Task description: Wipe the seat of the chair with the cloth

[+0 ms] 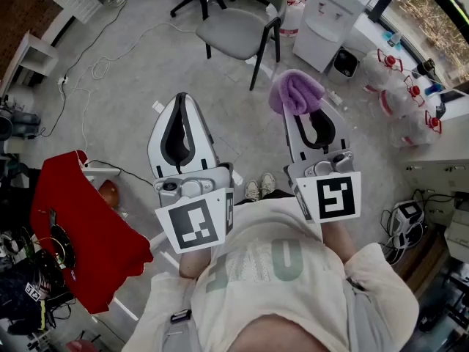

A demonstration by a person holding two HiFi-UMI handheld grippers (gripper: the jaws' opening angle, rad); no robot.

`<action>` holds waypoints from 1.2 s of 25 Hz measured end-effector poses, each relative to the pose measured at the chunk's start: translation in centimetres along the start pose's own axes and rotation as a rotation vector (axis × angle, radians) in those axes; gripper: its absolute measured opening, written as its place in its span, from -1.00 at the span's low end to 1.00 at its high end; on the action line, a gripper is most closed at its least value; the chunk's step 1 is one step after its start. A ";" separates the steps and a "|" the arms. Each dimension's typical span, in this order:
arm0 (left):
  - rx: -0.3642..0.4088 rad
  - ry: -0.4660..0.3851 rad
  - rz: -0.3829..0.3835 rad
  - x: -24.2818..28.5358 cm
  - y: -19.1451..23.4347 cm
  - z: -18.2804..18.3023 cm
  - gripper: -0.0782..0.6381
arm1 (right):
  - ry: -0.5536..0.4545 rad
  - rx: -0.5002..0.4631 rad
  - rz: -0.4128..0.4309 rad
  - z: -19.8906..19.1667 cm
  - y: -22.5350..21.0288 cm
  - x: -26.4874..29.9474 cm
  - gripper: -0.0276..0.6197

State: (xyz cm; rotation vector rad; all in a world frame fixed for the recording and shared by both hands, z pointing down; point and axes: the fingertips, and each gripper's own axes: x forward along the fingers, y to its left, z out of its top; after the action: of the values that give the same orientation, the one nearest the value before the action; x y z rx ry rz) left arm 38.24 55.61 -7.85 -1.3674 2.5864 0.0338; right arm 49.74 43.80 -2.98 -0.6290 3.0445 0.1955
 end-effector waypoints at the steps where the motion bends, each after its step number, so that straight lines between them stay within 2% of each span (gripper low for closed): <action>1: -0.001 0.001 0.004 0.1 0.0 -0.1 -0.75 | -0.002 0.000 0.000 -0.1 -0.2 0.1 -0.64; 7: 0.009 0.003 0.019 0.6 -0.2 -0.3 -0.75 | -0.019 0.010 0.001 -0.2 -1.1 0.4 -0.64; 12: 0.013 0.003 0.037 1.5 -0.5 -0.5 -0.75 | -0.025 0.026 -0.032 -1.0 -2.8 0.9 -0.64; 17: 0.032 0.005 0.060 2.5 -1.2 -1.5 -0.75 | -0.043 0.046 -0.004 -2.1 -4.6 1.4 -0.64; 21: 0.038 0.023 0.078 3.2 -1.2 -2.5 -0.75 | -0.010 0.047 0.012 -3.6 -5.2 2.5 -0.64; 26: 0.029 0.024 0.101 5.6 0.2 -3.5 -0.75 | 0.005 0.036 0.034 -4.2 -5.6 4.7 -0.64; 30: 0.017 0.011 0.084 9.8 1.0 -5.3 -0.75 | 0.010 0.037 -0.003 -5.6 -7.6 8.3 -0.64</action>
State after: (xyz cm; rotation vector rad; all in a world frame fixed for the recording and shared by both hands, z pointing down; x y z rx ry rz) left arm 31.14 47.57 -4.69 -1.2567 2.6458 0.0175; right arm 45.12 32.89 1.21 -0.6346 3.0487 0.1364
